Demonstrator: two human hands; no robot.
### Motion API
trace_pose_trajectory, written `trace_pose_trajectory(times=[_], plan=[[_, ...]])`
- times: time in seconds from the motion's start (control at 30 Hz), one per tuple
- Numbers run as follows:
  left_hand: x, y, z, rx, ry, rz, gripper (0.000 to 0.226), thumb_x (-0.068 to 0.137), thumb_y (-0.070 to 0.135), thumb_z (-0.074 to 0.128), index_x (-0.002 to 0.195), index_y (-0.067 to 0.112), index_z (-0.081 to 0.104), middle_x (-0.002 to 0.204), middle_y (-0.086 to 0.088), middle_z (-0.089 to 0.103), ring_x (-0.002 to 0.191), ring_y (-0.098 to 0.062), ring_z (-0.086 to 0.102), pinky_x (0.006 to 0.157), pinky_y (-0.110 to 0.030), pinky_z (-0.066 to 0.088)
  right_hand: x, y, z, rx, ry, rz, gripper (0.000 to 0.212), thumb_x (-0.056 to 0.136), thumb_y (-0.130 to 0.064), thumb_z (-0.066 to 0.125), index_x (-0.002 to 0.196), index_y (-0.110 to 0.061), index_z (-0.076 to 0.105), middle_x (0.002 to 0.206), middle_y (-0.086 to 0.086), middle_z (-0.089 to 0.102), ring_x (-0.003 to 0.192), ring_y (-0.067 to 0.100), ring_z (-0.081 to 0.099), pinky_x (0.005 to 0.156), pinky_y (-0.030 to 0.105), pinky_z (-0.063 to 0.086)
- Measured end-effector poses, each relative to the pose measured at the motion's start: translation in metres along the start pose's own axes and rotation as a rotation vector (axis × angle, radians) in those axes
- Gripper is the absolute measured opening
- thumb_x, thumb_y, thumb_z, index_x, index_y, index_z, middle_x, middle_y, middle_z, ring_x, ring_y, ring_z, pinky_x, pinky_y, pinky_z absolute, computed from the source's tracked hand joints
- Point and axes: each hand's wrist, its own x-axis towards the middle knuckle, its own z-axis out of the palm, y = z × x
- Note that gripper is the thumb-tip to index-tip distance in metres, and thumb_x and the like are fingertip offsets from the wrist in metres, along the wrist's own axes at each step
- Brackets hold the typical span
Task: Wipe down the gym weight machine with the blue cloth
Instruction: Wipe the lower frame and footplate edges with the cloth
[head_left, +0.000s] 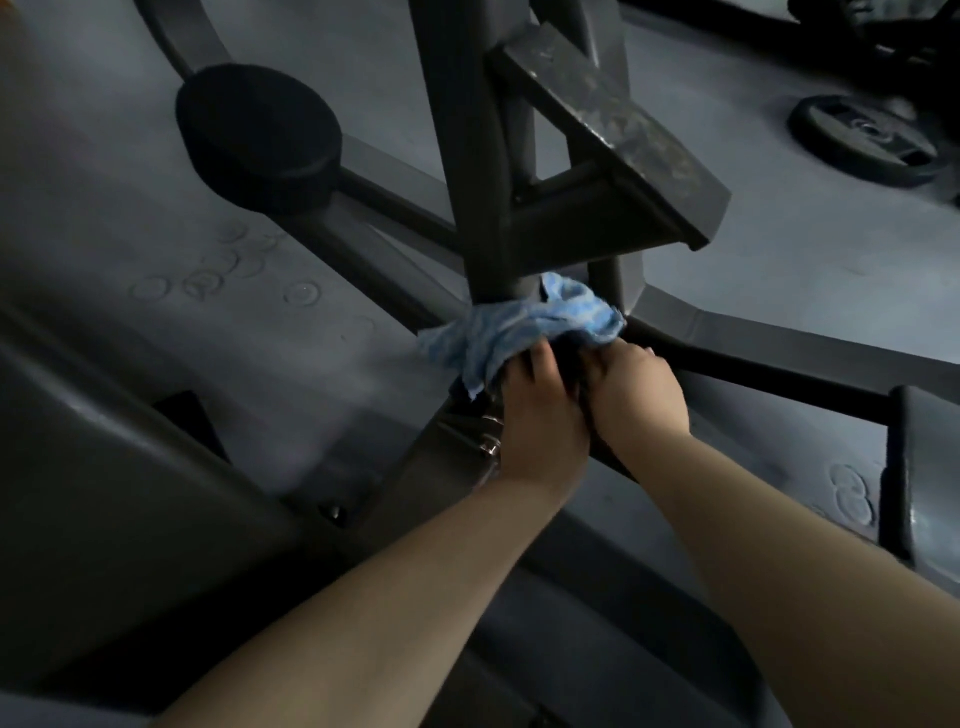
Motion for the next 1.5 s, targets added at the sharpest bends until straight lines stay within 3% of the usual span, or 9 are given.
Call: trace_pose_trajectory(times=[0.23, 0.33, 0.47, 0.67, 0.83, 1.1, 1.23, 1.37, 1.5], plan=[[-0.044, 0.004, 0.018, -0.086, -0.401, -0.090, 0.064, 0.095, 0.005, 0.042, 0.148, 0.007, 0.006, 0.154, -0.010, 0.012, 0.141, -0.019, 0.017, 0.109, -0.018, 0.010, -0.020, 0.050, 0.006, -0.123, -0.062, 0.112, 0.025, 0.095, -0.011, 0.039, 0.110, -0.010, 0.058, 0.113, 0.013, 0.062, 0.120, 0.035, 0.046, 0.084, 0.036, 0.041], [-0.056, 0.001, 0.025, -0.205, -0.505, -0.142, 0.067, 0.088, -0.002, 0.047, 0.146, 0.005, 0.013, 0.150, -0.010, 0.019, 0.138, -0.019, 0.024, 0.108, -0.017, 0.018, -0.030, 0.068, 0.008, -0.146, -0.019, 0.049, 0.019, 0.093, -0.009, 0.042, 0.094, -0.004, 0.060, 0.107, 0.012, 0.062, 0.102, 0.033, 0.052, 0.071, 0.033, 0.037], [-0.054, -0.003, 0.018, -0.356, -0.405, -0.371, 0.051, 0.088, 0.003, 0.050, 0.134, 0.014, 0.030, 0.129, -0.004, 0.046, 0.115, -0.016, 0.048, 0.089, -0.014, 0.032, -0.040, 0.068, 0.013, 0.030, 0.123, 0.056, 0.015, 0.084, -0.004, 0.056, 0.098, 0.000, 0.061, 0.114, 0.015, 0.058, 0.105, 0.032, 0.050, 0.083, 0.033, 0.038], [-0.016, -0.005, 0.008, -0.513, 0.127, -0.521, 0.049, 0.078, -0.001, 0.067, 0.122, -0.004, 0.045, 0.126, -0.022, 0.047, 0.117, -0.031, 0.048, 0.104, -0.040, 0.037, -0.048, 0.043, 0.021, 0.162, 0.163, 0.050, 0.053, 0.083, -0.017, 0.063, 0.132, -0.014, 0.042, 0.128, 0.010, 0.054, 0.115, 0.028, 0.051, 0.093, 0.035, 0.039], [0.006, -0.015, 0.009, -0.545, 0.073, -0.737, 0.053, 0.080, 0.015, 0.070, 0.129, 0.004, 0.052, 0.134, -0.016, 0.049, 0.121, -0.026, 0.051, 0.103, -0.035, 0.042, -0.045, 0.033, 0.022, 0.083, 0.095, -0.032, 0.068, 0.092, -0.030, 0.055, 0.149, -0.017, 0.022, 0.150, 0.005, 0.035, 0.137, 0.022, 0.034, 0.110, 0.033, 0.031], [0.005, 0.002, 0.000, -0.677, 0.037, -0.643, 0.038, 0.088, 0.007, 0.048, 0.126, -0.001, 0.052, 0.125, -0.020, 0.057, 0.117, -0.032, 0.054, 0.103, -0.043, 0.040, -0.021, 0.014, 0.018, -0.066, 0.040, -0.457, 0.072, 0.098, -0.025, 0.048, 0.150, -0.029, -0.001, 0.159, -0.001, 0.000, 0.146, 0.016, -0.002, 0.117, 0.029, 0.005], [-0.016, 0.008, 0.003, -0.545, -0.042, -0.502, 0.046, 0.097, 0.008, 0.043, 0.142, 0.011, 0.036, 0.143, -0.011, 0.043, 0.132, -0.022, 0.041, 0.107, -0.025, 0.030, -0.021, 0.027, 0.012, -0.074, 0.025, -0.442, 0.071, 0.097, -0.025, 0.049, 0.149, -0.028, 0.001, 0.159, -0.001, 0.008, 0.146, 0.014, 0.006, 0.116, 0.029, 0.010], [-0.023, 0.005, 0.005, -0.584, -0.030, -0.461, 0.053, 0.091, 0.000, 0.049, 0.142, 0.008, 0.032, 0.137, -0.015, 0.048, 0.126, -0.025, 0.048, 0.106, -0.035, 0.038, -0.025, 0.040, 0.015, -0.015, 0.099, -0.384, 0.064, 0.093, -0.018, 0.057, 0.148, -0.020, 0.025, 0.153, 0.003, 0.028, 0.141, 0.021, 0.029, 0.108, 0.036, 0.032], [-0.030, 0.004, 0.009, -0.519, -0.086, -0.445, 0.055, 0.091, -0.001, 0.049, 0.142, 0.009, 0.030, 0.135, -0.014, 0.050, 0.123, -0.023, 0.051, 0.094, -0.018, 0.037, -0.026, 0.056, 0.020, -0.014, 0.147, -0.323, 0.061, 0.087, -0.010, 0.063, 0.143, -0.013, 0.038, 0.146, 0.009, 0.041, 0.133, 0.028, 0.041, 0.105, 0.042, 0.038]])
